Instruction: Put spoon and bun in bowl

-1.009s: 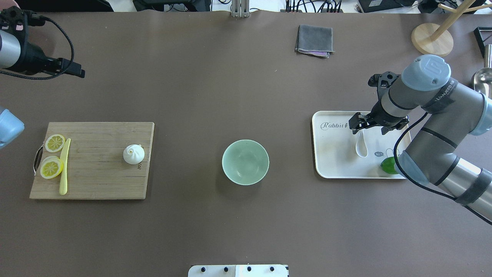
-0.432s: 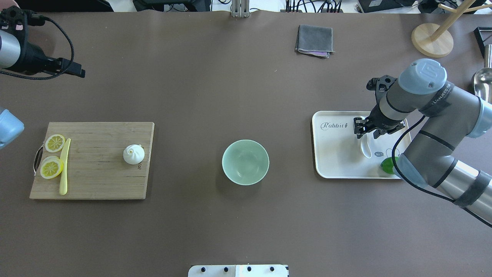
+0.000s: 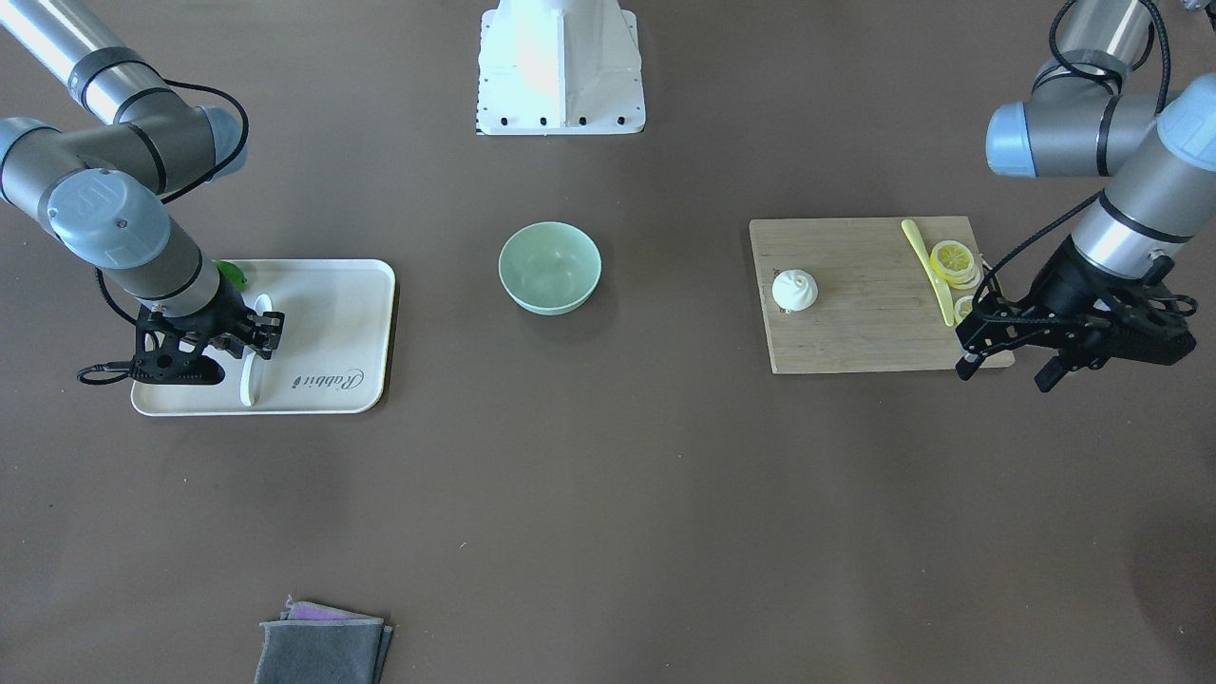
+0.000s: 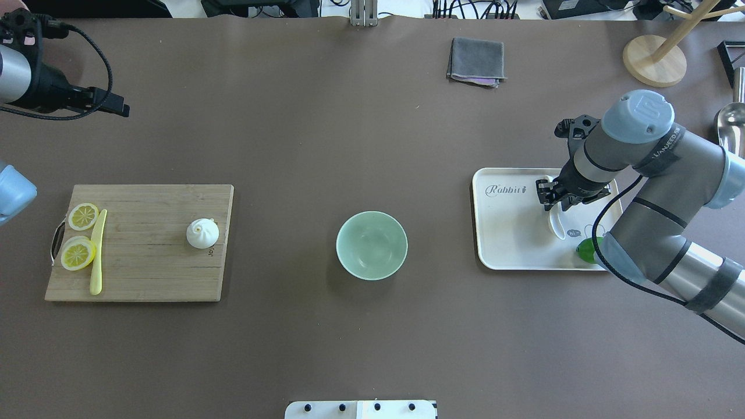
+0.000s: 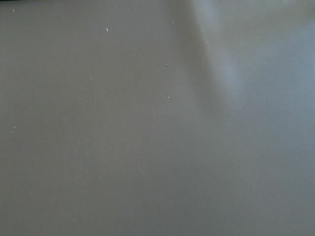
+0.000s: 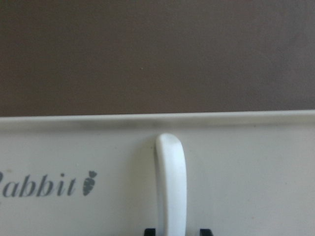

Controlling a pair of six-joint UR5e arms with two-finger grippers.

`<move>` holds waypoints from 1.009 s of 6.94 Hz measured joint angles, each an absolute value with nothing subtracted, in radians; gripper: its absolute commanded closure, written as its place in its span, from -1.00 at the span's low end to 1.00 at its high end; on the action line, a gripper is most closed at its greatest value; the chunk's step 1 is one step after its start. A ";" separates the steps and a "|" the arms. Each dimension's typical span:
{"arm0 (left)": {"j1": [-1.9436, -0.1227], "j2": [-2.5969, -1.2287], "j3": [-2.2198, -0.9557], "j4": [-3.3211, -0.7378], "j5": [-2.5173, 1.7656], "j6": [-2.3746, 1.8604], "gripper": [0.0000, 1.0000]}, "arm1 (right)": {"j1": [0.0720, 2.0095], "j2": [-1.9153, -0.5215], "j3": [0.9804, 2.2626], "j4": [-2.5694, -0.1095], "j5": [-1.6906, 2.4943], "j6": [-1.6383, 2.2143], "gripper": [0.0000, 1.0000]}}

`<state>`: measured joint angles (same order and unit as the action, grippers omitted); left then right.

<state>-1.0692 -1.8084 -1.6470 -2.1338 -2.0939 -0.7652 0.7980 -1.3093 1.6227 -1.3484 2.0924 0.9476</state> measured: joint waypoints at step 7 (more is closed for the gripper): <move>-0.994 -1.802 -1.655 -2.176 -2.052 -0.807 -0.95 | 0.859 -1.247 1.725 -1.362 2.176 1.066 1.00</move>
<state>-0.9942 -1.8017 -1.6548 -2.1762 -2.0517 -0.8073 0.8592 -1.2470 1.7253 -1.3616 2.1761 1.0660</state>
